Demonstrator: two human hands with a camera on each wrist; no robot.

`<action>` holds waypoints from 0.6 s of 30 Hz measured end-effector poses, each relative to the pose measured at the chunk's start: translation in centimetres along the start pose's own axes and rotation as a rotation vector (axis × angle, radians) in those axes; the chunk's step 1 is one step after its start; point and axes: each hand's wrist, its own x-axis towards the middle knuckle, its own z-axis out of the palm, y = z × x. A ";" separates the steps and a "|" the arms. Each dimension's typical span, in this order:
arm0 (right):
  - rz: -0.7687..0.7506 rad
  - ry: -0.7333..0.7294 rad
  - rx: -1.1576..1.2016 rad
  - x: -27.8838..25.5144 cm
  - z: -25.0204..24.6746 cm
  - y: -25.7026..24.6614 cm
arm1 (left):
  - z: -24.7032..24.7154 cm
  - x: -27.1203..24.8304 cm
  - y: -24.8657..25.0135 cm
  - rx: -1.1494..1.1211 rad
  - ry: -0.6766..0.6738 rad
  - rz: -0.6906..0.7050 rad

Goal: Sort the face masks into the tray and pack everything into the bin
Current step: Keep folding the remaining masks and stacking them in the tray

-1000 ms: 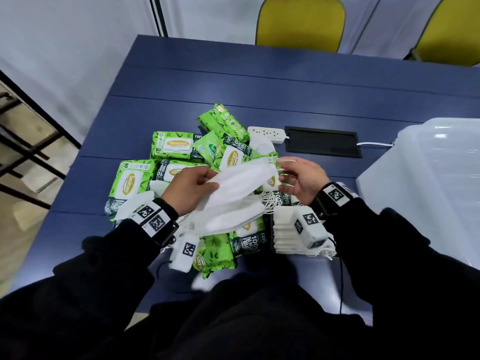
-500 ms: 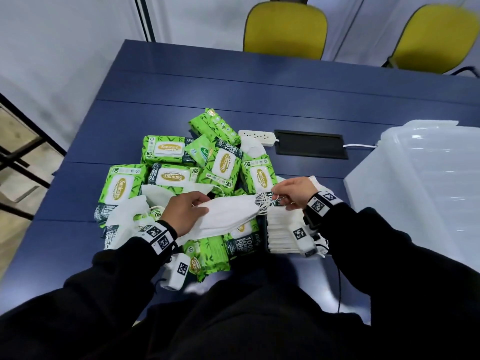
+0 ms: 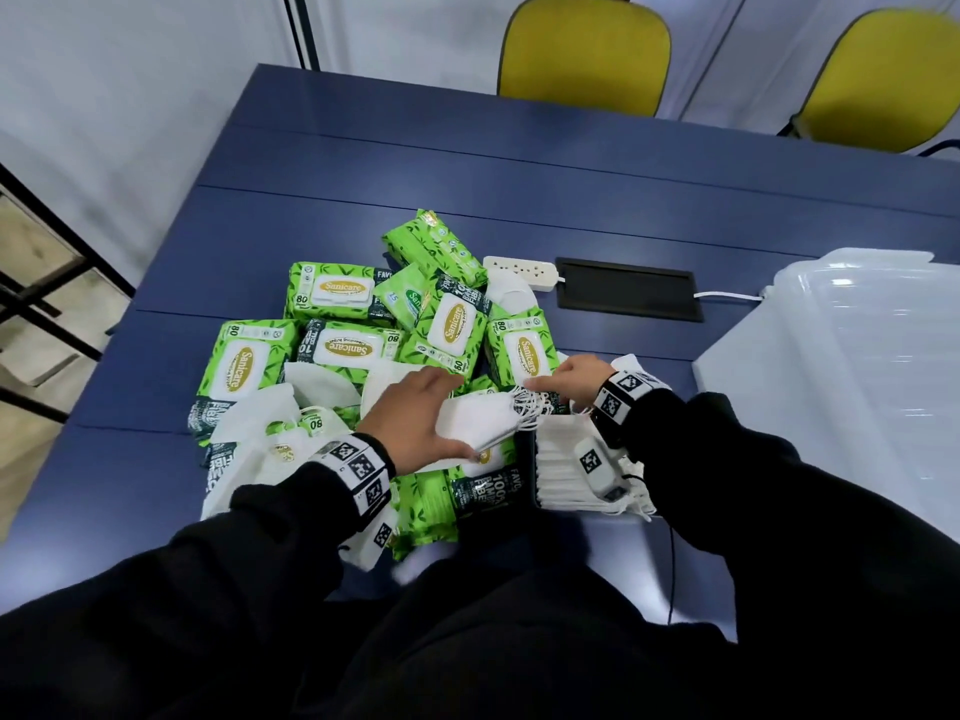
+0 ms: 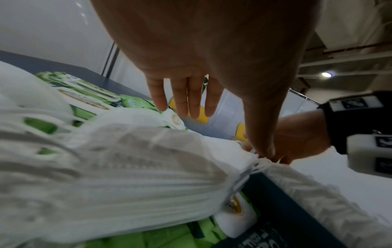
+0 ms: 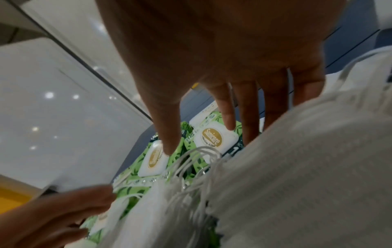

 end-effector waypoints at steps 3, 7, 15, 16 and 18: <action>0.032 -0.107 -0.063 1.0 1.1 -0.3 | 1.4 1.4 1.3 0.103 -0.079 0.001; 0.010 -0.103 -0.126 1.7 2.2 -1.0 | 3.3 2.4 1.8 0.226 -0.137 -0.042; -0.031 -0.077 0.013 1.8 3.0 -0.7 | 4.5 2.9 1.5 0.257 -0.109 -0.045; -0.034 -0.084 -0.038 1.7 2.6 -0.8 | 4.5 2.8 1.6 0.253 -0.104 -0.048; -0.034 -0.095 -0.075 1.4 1.7 -0.8 | 4.6 2.5 1.7 0.246 -0.078 -0.057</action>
